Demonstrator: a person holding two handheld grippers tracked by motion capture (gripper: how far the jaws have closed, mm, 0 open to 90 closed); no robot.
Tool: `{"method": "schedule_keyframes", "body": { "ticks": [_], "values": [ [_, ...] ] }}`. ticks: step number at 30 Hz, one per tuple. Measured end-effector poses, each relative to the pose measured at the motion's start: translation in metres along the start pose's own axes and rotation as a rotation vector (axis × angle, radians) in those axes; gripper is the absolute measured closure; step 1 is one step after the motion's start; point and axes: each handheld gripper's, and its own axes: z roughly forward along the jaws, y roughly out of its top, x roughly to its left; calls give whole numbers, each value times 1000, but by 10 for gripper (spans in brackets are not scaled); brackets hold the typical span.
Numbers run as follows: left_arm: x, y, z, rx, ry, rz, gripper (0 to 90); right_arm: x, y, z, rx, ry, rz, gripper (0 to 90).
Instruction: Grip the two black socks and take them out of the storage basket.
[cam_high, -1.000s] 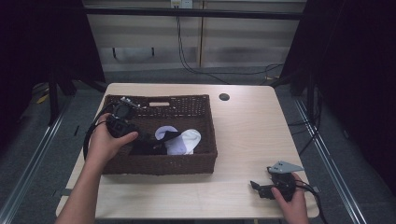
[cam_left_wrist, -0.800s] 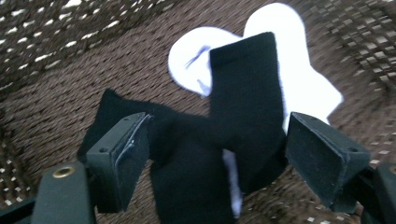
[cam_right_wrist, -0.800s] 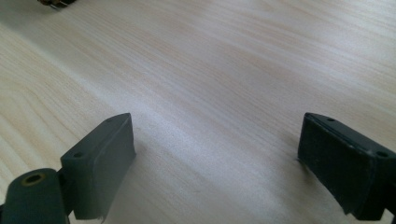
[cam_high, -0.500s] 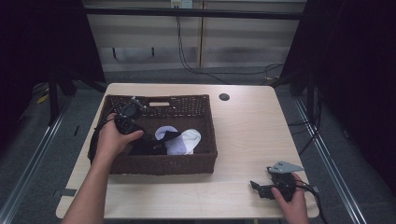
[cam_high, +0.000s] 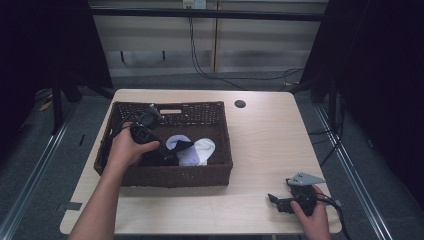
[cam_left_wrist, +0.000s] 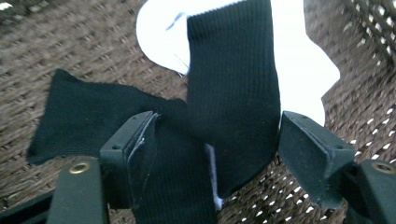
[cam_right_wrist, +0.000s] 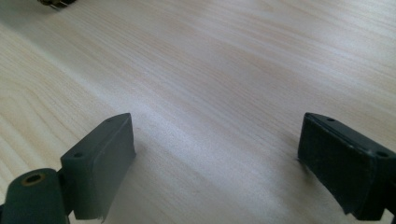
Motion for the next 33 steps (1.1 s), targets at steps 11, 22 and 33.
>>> {"method": "schedule_keyframes", "body": {
  "ticks": [11,22,33],
  "values": [
    [-3,2,10,74,37,23,482,0,0,0,0,-1,-1,102],
    [-6,5,4,162,82,77,839,0,0,0,0,-1,0,102],
    [-13,14,-44,130,84,89,859,0,0,0,-3,-1,-1,103]
  ]
}}
